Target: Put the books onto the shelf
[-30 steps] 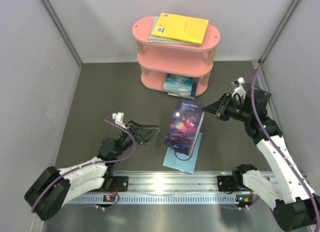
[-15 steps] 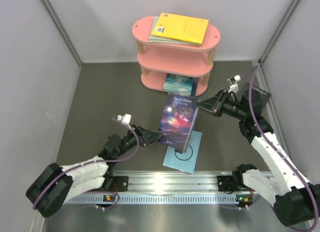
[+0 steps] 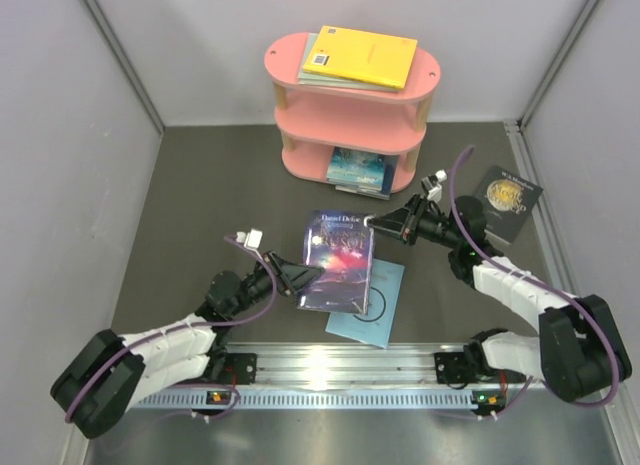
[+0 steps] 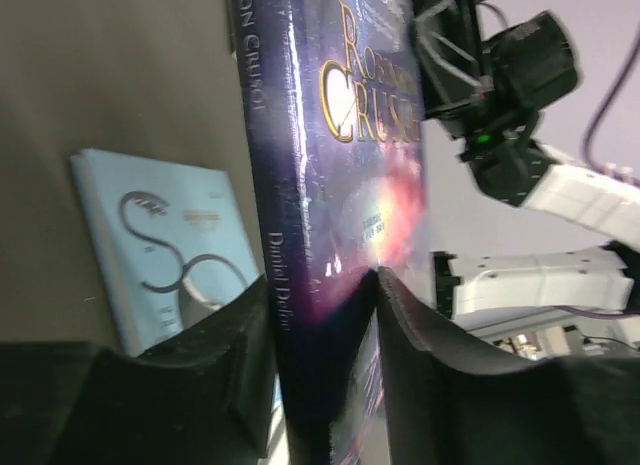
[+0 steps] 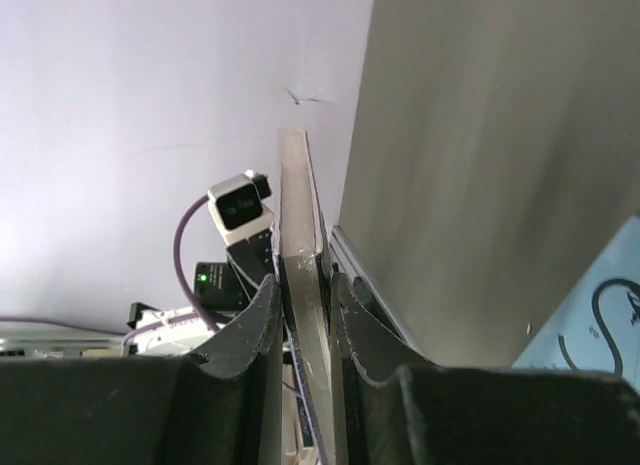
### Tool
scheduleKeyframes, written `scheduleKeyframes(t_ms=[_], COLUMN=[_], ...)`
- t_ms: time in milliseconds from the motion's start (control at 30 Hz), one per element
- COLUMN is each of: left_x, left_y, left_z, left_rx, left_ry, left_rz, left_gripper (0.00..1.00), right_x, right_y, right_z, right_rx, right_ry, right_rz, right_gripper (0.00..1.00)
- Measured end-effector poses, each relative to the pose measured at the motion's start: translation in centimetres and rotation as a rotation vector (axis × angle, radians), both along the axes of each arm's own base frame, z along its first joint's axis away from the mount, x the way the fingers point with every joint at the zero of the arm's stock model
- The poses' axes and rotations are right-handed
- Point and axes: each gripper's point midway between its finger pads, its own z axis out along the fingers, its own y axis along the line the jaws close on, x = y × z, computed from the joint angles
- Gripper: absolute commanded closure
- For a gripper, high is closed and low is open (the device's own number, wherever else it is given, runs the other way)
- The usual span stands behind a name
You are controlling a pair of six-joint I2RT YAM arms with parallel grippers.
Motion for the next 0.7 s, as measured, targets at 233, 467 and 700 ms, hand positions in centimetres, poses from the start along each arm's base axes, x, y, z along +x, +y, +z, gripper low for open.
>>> scheduleKeyframes(t_ms=[233,467,700], left_x=[-0.8,-0.9,-1.1], left_y=[0.6,0.5,0.6], left_z=[3.4,2.4,0.7], left_rx=[-0.091,-0.051,0.017], left_ry=[-0.063,-0.049,-0.024], left_rz=[0.0,-0.003,-0.001], left_gripper=[1.0,1.0,1.0], right_x=[0.5,0.1,-4.1], right_y=[0.0,0.0,0.9], right_z=[2.2,0.9,-3.3], right_rx=[0.037,-0.012,-0.082], right_ry=[-0.146,-0.118,-0.079], right_rz=[0.005,0.008,0.029], right_gripper=[1.0,0.39,0.38])
